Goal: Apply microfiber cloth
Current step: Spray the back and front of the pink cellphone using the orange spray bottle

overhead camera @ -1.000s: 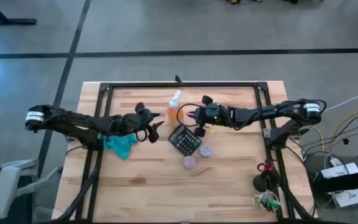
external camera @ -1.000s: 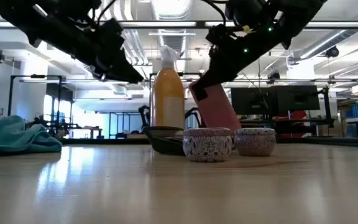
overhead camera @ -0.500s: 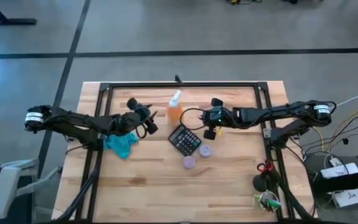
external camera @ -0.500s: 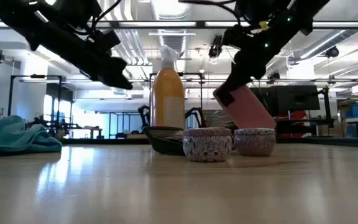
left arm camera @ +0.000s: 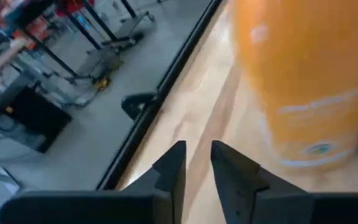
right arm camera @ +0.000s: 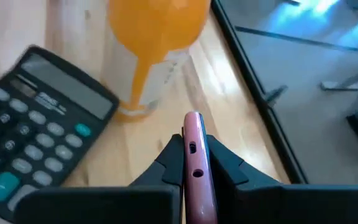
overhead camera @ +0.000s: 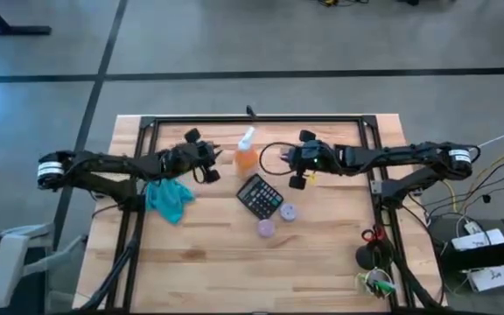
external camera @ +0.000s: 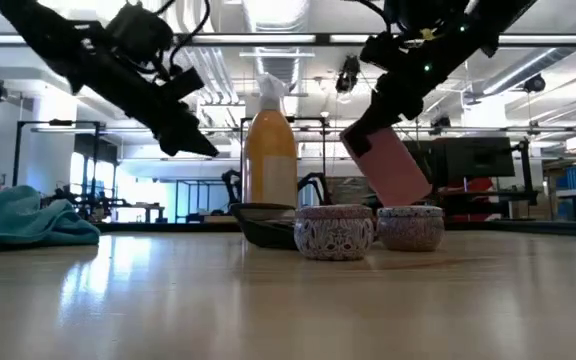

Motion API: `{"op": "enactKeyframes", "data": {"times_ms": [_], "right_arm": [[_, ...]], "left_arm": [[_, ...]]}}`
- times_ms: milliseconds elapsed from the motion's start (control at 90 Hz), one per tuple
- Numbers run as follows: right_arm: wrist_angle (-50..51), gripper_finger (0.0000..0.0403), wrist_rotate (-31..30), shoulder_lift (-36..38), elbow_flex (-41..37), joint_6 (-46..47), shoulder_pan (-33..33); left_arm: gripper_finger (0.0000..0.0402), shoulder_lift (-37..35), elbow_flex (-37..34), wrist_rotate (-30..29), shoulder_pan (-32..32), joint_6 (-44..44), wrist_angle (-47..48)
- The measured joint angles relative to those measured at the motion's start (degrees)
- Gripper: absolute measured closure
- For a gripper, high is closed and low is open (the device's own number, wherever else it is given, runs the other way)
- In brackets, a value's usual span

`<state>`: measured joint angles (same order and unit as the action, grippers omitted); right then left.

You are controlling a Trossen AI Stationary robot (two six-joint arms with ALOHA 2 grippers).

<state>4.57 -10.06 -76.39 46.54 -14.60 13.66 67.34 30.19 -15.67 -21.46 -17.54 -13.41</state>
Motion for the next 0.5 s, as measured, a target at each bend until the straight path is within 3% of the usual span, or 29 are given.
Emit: {"op": "enactKeyframes", "data": {"times_ms": [189,289,378,500], "right_arm": [[-1.4,0.0388,3.6,-0.1,0.0,1.0,3.1],[-6.8,0.0388,9.1,0.3,0.0,0.0,3.0],[-12.8,0.0388,13.0,-0.1,0.0,-0.5,2.8],[-17.2,0.0388,13.1,-0.6,-0.4,-0.5,1.5]], "left_arm": [[0.0318,0.1,1.8,24.1,-9.7,3.3,-0.3],[0.0293,0.1,2.0,36.9,-12.7,8.7,-3.4],[0.0261,1.4,2.0,40.7,-13.6,13.1,-7.3],[0.0219,5.0,1.9,45.7,-13.0,16.4,-11.5]]}}
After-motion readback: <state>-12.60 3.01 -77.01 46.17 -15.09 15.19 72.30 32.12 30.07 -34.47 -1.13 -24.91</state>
